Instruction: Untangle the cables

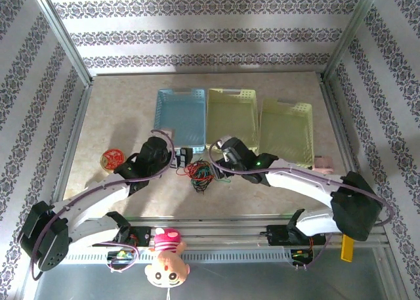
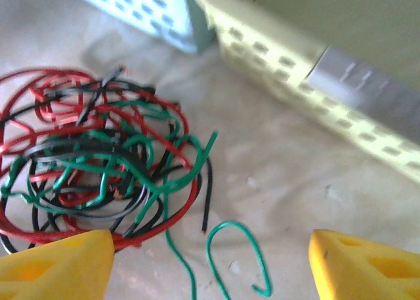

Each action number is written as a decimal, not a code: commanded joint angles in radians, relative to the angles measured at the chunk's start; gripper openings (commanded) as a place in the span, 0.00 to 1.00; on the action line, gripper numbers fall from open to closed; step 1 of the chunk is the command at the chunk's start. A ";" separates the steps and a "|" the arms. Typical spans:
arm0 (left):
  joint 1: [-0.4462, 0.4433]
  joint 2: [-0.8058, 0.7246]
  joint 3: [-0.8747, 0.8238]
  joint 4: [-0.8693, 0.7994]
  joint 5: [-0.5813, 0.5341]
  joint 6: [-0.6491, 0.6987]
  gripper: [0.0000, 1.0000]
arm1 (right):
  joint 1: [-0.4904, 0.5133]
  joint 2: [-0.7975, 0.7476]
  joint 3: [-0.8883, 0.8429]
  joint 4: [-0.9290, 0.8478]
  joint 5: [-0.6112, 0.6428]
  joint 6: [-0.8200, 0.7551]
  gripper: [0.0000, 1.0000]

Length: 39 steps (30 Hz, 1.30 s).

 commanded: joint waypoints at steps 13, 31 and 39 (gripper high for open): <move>-0.176 0.270 0.178 -0.140 0.146 0.221 0.99 | -0.045 0.040 -0.074 0.005 -0.055 0.109 0.71; -0.202 0.535 0.288 -0.051 0.053 0.240 0.84 | -0.130 0.140 -0.062 0.036 -0.159 0.087 0.16; -0.203 0.628 0.284 -0.014 0.040 0.233 0.60 | -0.136 0.009 -0.065 0.006 -0.071 0.113 0.00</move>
